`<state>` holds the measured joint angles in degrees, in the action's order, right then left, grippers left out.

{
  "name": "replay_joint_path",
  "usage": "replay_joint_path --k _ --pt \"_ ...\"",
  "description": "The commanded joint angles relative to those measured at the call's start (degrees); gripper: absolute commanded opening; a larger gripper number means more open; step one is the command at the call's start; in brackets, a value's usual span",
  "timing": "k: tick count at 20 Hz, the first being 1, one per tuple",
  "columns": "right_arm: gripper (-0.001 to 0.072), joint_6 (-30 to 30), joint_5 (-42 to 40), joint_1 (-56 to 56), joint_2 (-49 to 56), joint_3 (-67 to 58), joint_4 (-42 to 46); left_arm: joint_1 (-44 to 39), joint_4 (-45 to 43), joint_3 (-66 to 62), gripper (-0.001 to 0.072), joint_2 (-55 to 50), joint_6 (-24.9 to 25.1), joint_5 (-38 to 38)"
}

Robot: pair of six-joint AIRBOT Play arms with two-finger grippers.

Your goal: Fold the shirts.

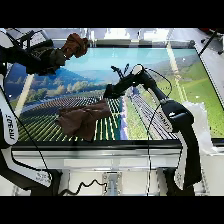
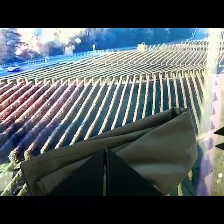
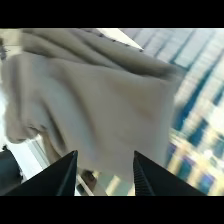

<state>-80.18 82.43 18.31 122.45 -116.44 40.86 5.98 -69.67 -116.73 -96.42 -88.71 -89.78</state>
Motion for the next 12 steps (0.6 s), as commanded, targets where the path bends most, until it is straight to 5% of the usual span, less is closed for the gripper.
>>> replay_joint_path --k 1,6,12 --pt "0.0403 -1.42 2.36 -2.97 -0.15 1.75 3.48 -0.02 0.76 -0.02 0.0012 0.00 0.09 -0.15" --pt "0.0434 -2.38 3.58 -3.26 1.75 1.77 6.32 -0.02 0.74 -0.04 0.0012 0.00 0.09 -0.13" --pt "0.0434 -2.34 3.45 -3.13 8.07 1.77 -12.17 0.00 0.70 -0.02 0.0012 0.00 0.55 -0.13"
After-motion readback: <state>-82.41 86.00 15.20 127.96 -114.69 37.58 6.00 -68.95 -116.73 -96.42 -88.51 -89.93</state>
